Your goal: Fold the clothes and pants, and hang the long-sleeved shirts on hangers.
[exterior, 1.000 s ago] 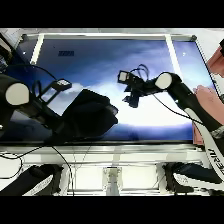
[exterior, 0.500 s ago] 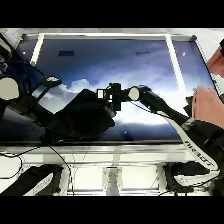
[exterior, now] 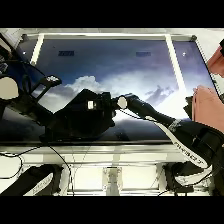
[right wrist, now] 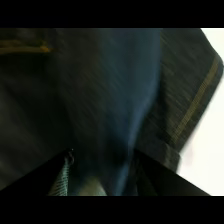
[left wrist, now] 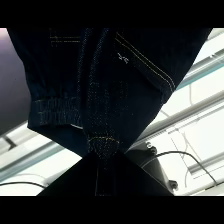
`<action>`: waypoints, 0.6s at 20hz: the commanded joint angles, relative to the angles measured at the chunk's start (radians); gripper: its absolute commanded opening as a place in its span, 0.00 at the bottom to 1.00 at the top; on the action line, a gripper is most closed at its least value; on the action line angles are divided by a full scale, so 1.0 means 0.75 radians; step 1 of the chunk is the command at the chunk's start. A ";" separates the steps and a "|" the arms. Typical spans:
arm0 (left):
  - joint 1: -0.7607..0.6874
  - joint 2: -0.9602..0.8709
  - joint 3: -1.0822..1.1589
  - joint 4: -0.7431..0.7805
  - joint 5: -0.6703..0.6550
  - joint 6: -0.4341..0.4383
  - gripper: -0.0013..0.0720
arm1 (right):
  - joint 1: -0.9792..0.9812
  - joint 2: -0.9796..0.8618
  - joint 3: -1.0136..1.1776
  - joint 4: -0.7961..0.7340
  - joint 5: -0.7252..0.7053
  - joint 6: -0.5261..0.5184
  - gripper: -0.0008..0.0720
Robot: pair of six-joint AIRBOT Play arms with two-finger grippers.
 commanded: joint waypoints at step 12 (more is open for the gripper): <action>0.001 0.002 0.000 0.053 0.113 0.005 0.09 | -0.001 -0.107 0.014 -0.074 -0.271 0.400 0.03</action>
